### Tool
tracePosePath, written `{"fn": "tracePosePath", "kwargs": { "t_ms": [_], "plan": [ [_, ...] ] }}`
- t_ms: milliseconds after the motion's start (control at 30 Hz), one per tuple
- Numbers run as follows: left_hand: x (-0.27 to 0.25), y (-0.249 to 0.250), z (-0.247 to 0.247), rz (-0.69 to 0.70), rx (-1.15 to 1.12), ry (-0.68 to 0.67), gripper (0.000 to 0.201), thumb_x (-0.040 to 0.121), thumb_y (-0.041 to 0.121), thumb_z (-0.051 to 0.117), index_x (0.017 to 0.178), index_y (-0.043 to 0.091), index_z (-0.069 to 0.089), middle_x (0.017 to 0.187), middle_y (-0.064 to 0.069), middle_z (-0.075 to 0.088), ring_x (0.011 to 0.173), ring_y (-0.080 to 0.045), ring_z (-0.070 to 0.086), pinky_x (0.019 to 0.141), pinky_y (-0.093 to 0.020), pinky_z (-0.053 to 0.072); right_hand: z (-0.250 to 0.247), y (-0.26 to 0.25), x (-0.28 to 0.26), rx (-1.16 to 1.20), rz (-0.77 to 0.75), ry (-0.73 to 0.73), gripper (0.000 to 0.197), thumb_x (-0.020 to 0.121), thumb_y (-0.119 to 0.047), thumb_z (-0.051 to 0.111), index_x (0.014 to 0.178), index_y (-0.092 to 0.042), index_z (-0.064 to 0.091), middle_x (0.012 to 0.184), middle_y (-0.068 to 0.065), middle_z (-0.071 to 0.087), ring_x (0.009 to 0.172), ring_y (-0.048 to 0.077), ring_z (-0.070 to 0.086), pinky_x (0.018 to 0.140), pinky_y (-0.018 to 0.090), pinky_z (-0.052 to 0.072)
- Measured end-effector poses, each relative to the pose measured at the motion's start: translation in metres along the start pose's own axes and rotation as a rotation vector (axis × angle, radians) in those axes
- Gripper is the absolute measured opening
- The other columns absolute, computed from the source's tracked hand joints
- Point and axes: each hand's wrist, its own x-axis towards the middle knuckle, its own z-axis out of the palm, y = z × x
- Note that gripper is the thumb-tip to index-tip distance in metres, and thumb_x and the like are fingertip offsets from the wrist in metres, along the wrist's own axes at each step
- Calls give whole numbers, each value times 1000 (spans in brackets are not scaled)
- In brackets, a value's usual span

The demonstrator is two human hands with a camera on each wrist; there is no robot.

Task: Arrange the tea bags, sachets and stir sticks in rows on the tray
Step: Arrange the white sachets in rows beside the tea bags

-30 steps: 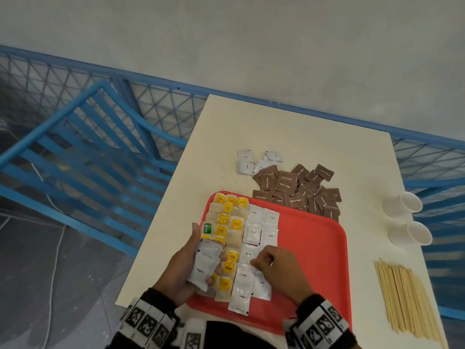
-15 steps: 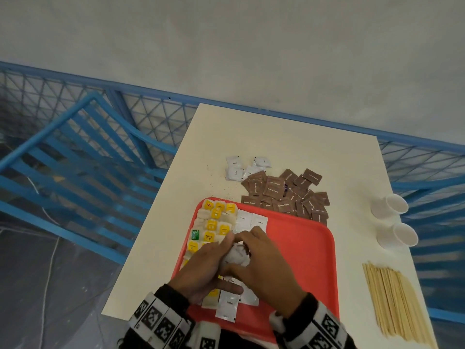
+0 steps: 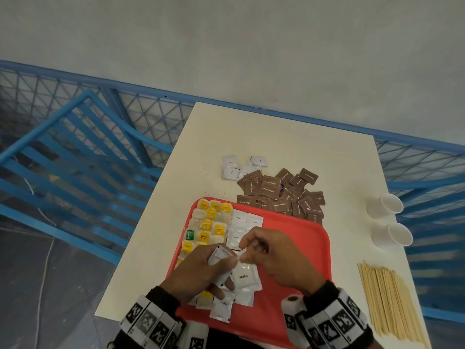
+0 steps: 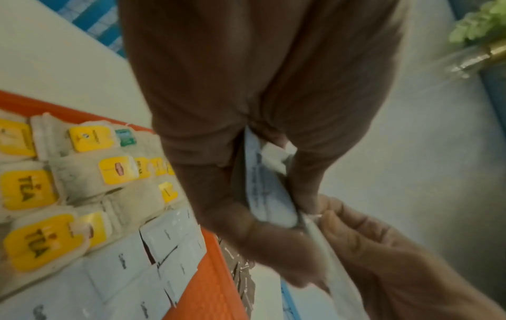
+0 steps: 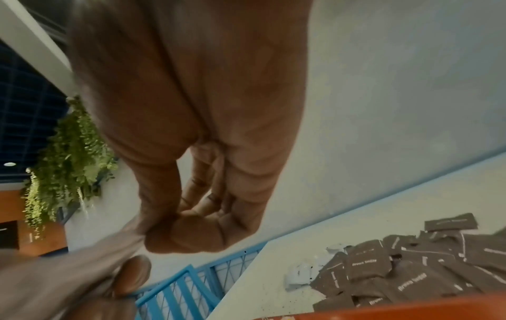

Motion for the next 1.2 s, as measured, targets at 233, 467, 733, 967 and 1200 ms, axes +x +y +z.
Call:
{"fn": "tracePosePath", "kwargs": {
  "t_ms": [233,467,733,967,1200],
  "plan": [
    [5,1,3,100,-14,243,18,92,26,66,94,8,67,72,-15,69,64,-26,66,47,-28,50,-2,0,-8,33,57,104,23,83,-28,76,77,-7,70,54,-8,58,46,-3,47,49,11,37],
    [0,3,4,82,77,142,24,91,29,68,88,5,66,78,-10,72,61,-24,65,44,-26,47,-6,0,-3,165,76,234,27,91,-28,67,80,-4,69,56,-10,53,47,-1,44,49,12,35],
    [1,1,10,90,54,154,22,93,25,66,101,4,65,87,-15,74,63,-26,65,42,-25,47,15,2,-5,508,174,408,11,85,-13,74,89,-3,74,64,3,67,53,9,57,50,19,46],
    [-4,-10,-9,5,46,337,20,95,19,64,101,0,66,88,-16,75,64,-24,68,43,-25,48,-2,42,-1,-104,108,247,11,87,-13,72,76,-15,74,65,-12,64,56,-9,55,59,7,41],
    [-8,-30,-29,-45,2,401,22,93,19,66,100,-2,68,81,-13,75,61,-21,68,50,-28,51,49,109,-8,-338,277,-160,33,83,-12,71,62,-34,58,63,-13,61,58,-14,56,57,4,41]
  ]
}}
